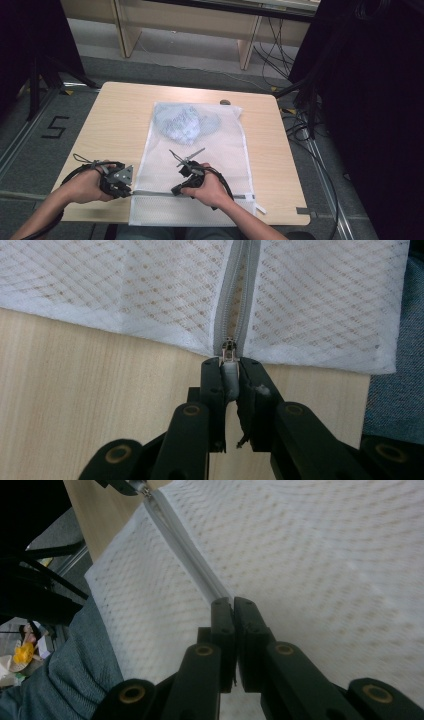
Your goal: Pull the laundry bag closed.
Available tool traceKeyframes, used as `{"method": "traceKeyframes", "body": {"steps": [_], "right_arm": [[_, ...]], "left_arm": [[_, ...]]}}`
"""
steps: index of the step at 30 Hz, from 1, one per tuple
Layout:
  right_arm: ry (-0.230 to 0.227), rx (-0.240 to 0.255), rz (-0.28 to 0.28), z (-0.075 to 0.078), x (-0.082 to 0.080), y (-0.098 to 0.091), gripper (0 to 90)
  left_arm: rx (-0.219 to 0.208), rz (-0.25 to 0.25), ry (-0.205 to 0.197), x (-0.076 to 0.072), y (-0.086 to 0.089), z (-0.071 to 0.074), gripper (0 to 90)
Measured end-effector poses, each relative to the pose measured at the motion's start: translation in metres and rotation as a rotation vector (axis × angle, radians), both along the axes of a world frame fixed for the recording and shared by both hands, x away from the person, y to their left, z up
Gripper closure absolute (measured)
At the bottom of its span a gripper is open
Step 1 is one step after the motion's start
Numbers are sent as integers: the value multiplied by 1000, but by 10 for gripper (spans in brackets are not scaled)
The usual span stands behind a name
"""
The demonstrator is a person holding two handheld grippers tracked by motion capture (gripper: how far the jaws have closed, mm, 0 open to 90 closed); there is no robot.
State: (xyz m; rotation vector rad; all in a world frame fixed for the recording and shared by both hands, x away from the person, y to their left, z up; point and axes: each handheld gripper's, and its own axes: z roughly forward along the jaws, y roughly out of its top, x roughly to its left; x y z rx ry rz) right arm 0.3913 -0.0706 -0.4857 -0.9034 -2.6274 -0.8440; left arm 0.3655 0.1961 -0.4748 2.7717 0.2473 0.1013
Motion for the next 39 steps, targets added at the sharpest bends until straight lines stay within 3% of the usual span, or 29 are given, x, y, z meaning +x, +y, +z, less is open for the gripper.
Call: {"method": "traceKeyframes", "body": {"steps": [3, 7, 10, 13, 14, 16, 18, 19, 26, 28, 31, 32, 33, 34, 39], "right_arm": [[4, -5, 12, -4, -2, 10, 882], [10, -15, 12, -12, -3, 19, 894], [28, -30, -11, -13, -3, 20, 900], [41, -28, -24, -13, -3, 22, 900], [32, -50, -31, -14, -2, 21, 900], [32, -50, -30, -12, -2, 24, 900], [47, -6, -46, -6, 0, 29, 900], [36, 9, -38, -4, 1, 31, 900], [29, 49, -26, 0, 3, 65, 900], [44, 68, -31, -1, 2, 73, 900], [53, 72, -29, -3, 2, 82, 900], [40, 73, -22, -6, 3, 84, 900], [48, 71, -26, -8, 3, 86, 900], [62, 63, -47, -10, 3, 87, 900], [61, 58, -38, -17, 4, 89, 900]], "left_arm": [[-1, -3, -6, 0, 0, 2, 810], [-41, 26, -10, -3, -1, 4, 811], [-31, 12, -20, -2, -1, 7, 811], [-49, 25, -20, -3, 0, 9, 811], [-54, 29, -17, -3, 0, 9, 811], [-43, 21, -24, -3, 0, 11, 811], [-43, 26, -20, -3, -1, 10, 811], [-14, -4, -26, -2, 0, 11, 811], [-47, 26, -22, -4, 0, 8, 811], [-15, 2, -20, -2, 0, 8, 811], [-21, 5, -15, -2, 0, 7, 811], [-45, 28, -12, -4, -1, 5, 811], [-6, -8, -20, -2, 0, 7, 811], [-16, 1, -20, -2, 0, 8, 811], [-50, 24, -22, -3, 0, 9, 811]]}}
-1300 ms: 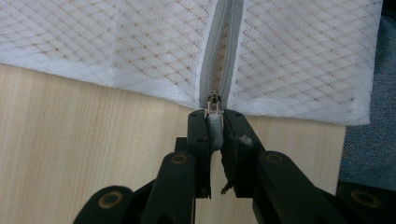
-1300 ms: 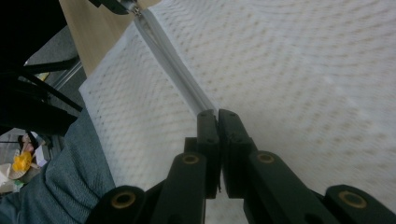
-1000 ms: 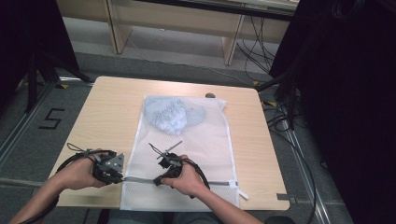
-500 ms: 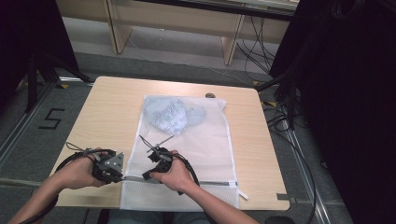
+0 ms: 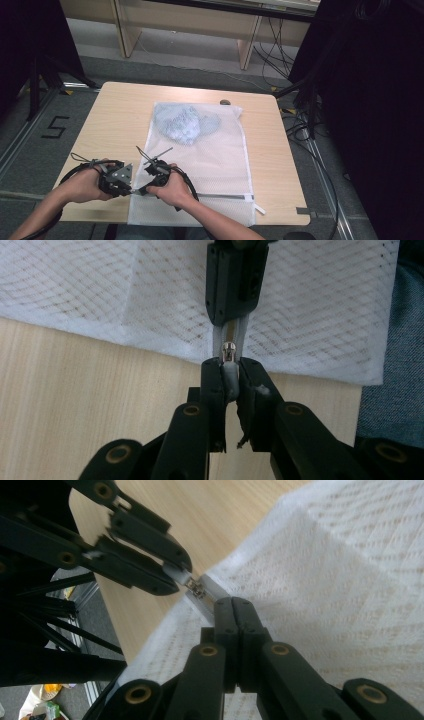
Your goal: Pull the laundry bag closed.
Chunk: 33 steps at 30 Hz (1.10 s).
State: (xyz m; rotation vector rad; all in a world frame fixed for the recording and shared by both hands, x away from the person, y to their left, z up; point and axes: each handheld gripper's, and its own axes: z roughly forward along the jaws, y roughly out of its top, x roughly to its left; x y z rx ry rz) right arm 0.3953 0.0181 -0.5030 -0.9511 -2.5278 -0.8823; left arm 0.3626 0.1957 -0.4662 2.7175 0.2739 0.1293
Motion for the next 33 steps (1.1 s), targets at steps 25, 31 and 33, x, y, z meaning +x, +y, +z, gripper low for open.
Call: {"method": "traceKeyframes", "body": {"steps": [25, 31, 33], "right_arm": [[11, -2, -16, -7, 0, 3, 900], [48, 7, -28, -6, 0, 1, 900], [45, 18, -26, -7, 0, 1, 900]], "left_arm": [[-11, -16, -18, 1, -7, 9, 810], [-13, -29, -19, 1, -13, 3, 811], [-31, -22, -24, 1, -15, 1, 812]]}}
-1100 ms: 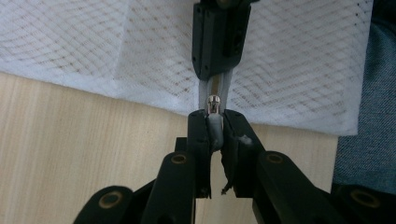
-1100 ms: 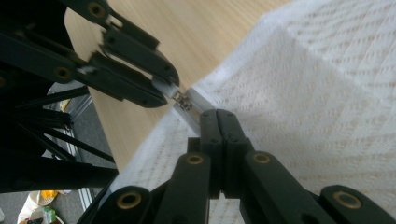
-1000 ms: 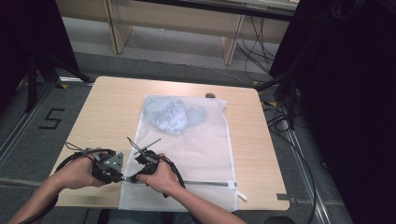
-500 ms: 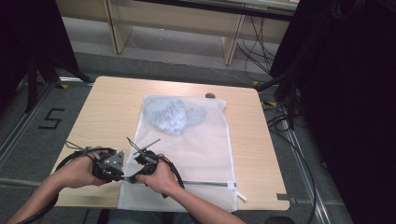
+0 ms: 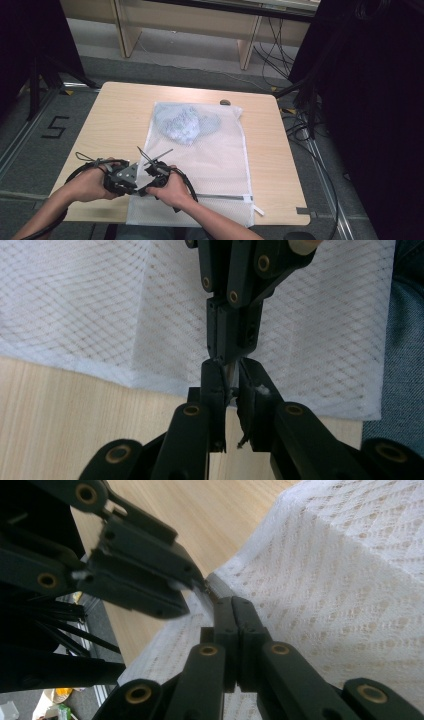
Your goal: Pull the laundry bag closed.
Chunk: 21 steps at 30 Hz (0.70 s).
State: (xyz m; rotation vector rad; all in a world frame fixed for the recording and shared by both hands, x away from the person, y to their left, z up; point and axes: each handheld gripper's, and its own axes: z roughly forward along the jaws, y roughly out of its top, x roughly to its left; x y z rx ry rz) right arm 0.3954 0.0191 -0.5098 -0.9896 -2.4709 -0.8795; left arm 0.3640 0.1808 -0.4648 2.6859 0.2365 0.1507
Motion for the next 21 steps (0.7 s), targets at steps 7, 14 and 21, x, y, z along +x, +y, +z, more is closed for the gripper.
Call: {"method": "traceKeyframes", "body": {"steps": [7, 14, 21], "right_arm": [[-45, -8, -24, 7, 8, -17, 884], [-41, -9, -71, 19, 14, -36, 865], [-68, -1, -44, 19, 16, -40, 805]], "left_arm": [[-21, -12, 9, 2, -3, -5, 811], [-38, 1, 8, 3, -6, -12, 782], [-66, 39, -23, -1, 6, -4, 544]]}}
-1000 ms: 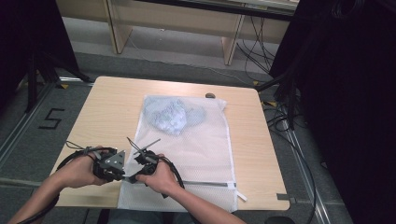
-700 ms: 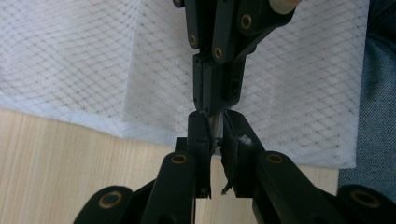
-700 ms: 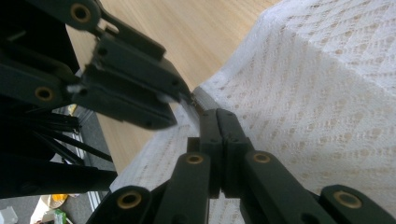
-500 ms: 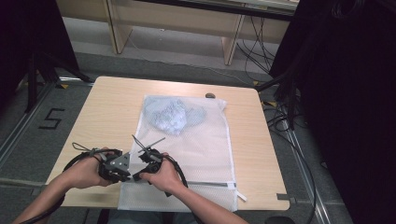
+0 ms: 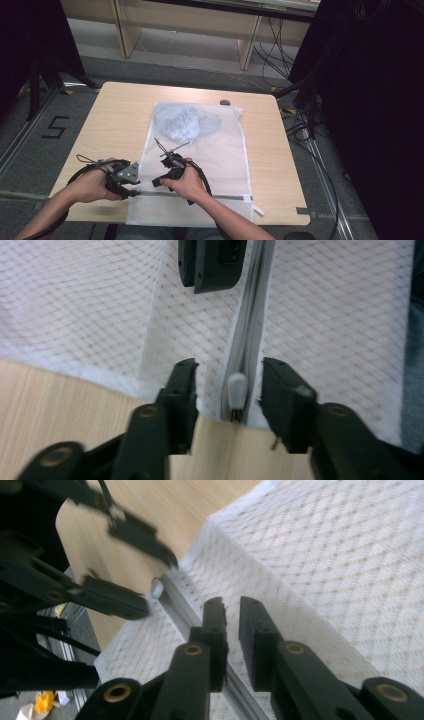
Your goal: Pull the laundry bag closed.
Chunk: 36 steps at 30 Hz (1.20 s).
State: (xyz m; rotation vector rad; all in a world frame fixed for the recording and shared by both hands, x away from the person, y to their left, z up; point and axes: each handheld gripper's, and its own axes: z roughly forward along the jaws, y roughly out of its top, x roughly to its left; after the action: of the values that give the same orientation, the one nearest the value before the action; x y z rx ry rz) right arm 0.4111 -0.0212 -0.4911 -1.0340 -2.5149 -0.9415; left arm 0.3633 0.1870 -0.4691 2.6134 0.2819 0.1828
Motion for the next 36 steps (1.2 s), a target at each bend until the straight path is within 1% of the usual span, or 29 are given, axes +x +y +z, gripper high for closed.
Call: {"method": "traceKeyframes", "body": {"steps": [2, 4, 5, 6, 7, 8, 9, 10, 12, 13, 14, 15, 16, 18, 19, 20, 21, 22, 23, 24, 26, 27, 28, 29, 30, 32, 34, 35, 36], "right_arm": [[-5, 0, 23, 0, -1, 2, 785], [-28, -6, 46, 0, -2, 5, 769], [-30, -8, 57, 0, -3, 6, 760], [-46, -10, 73, 0, -3, 7, 748], [-58, -14, 91, 0, -4, 9, 738], [-65, -15, 111, 1, -5, 10, 730], [-86, -12, 139, 1, -5, 12, 721], [-98, -13, 155, 1, -6, 13, 713], [-120, -14, 201, 1, -6, 17, 695], [-142, -13, 230, 0, -6, 18, 684], [-144, -17, 242, 0, -7, 19, 675], [-124, -27, 235, 1, -9, 21, 667], [-158, -34, 253, 2, -8, 21, 659], [-170, -30, 257, 2, -7, 20, 654], [-170, -30, 257, 2, -7, 20, 654], [-165, -25, 239, 2, -7, 20, 654], [-175, -19, 233, 2, -6, 19, 652], [-164, -16, 219, 3, -8, 19, 646], [-167, -9, 223, 2, -7, 19, 642], [-174, -8, 220, 2, -8, 19, 639], [-173, -8, 206, 3, -12, 20, 639], [-193, -2, 231, 2, -11, 20, 642], [-197, -1, 226, 2, -12, 21, 644], [-199, -3, 238, 2, -12, 21, 653], [-215, 5, 259, 2, -12, 23, 667], [-233, -5, 274, 3, -12, 25, 688], [-230, -2, 297, 2, -12, 27, 709], [-242, -24, 306, 2, -12, 27, 712], [-233, -7, 310, 1, -13, 29, 717]], "left_arm": [[-4, 11, -10, -3, 7, 2, 504], [7, 18, -9, -5, 15, 0, 461], [21, 8, -5, -6, 18, -1, 445], [12, 17, 7, -8, 20, -4, 431], [22, 15, 15, -9, 22, -5, 424], [9, 25, 23, -10, 23, -7, 420], [-18, 44, 37, -12, 23, -10, 412], [-12, 34, 31, -11, 24, -10, 403], [-20, 53, 44, -11, 25, -12, 395], [-25, 58, 48, -10, 26, -13, 394], [-28, 60, 45, -9, 25, -14, 394], [-31, 56, 42, -9, 25, -14, 394], [-37, 59, 53, -9, 25, -15, 392], [-39, 52, 54, -9, 23, -15, 389], [-40, 50, 41, -9, 23, -16, 389], [-38, 52, 42, -9, 22, -16, 387], [-40, 53, 47, -8, 22, -16, 387], [-39, 53, 43, -8, 22, -16, 386], [-39, 51, 35, -8, 22, -15, 385], [-45, 56, 43, -9, 21, -15, 384], [-54, 55, 37, -9, 22, -16, 378], [-53, 54, 38, -9, 22, -16, 375], [-54, 52, 43, -9, 22, -16, 374], [-52, 53, 42, -9, 23, -16, 372], [-56, 58, 41, -9, 24, -17, 371], [-53, 62, 39, -9, 26, -18, 369], [-52, 64, 36, -9, 29, -18, 367], [-54, 73, 39, -10, 29, -18, 365], [-52, 71, 39, -9, 30, -18, 364]]}}
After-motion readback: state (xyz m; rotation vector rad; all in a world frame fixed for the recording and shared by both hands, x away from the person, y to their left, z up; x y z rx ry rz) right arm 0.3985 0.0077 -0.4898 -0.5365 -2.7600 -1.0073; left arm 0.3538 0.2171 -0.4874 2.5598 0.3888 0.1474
